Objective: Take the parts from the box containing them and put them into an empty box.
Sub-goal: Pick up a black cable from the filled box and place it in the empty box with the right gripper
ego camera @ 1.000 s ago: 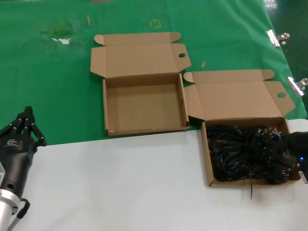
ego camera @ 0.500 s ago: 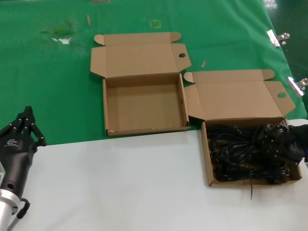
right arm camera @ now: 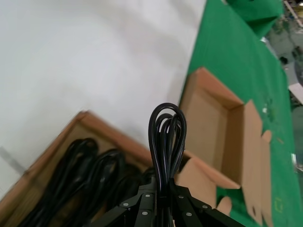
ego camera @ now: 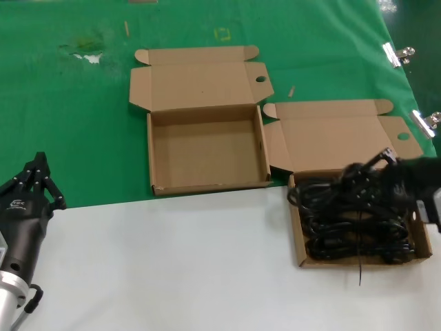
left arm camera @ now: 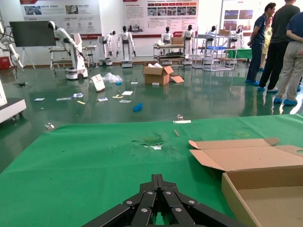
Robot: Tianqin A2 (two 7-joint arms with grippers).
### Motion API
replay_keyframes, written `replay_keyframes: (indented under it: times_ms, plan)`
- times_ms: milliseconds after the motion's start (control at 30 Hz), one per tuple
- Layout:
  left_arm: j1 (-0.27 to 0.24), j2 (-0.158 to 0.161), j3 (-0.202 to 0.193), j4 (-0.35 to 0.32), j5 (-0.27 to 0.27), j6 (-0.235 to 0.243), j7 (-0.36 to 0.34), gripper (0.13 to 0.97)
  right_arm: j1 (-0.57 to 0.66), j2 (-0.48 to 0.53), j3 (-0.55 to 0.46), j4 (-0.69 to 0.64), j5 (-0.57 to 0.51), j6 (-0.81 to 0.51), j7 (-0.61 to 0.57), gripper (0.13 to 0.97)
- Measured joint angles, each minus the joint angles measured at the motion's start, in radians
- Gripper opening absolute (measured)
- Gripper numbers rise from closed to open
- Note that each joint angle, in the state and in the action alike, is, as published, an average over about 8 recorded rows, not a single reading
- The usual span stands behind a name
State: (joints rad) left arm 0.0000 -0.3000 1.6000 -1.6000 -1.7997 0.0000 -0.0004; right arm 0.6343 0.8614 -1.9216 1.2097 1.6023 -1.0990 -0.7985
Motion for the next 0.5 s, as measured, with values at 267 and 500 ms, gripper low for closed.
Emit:
replay_keyframes:
  times_ms: [267,500]
  plan:
    - [0.000,0.000,0.000,0.000,0.000,0.000,0.000,0.140,0.069,-0.072,-0.043,0.014,-0.047,0.022,0.141,0.173]
    - [0.000,0.000,0.000,0.000,0.000,0.000,0.000,0.140,0.147,-0.168,-0.095,-0.012,-0.097,0.047,0.189,0.173]
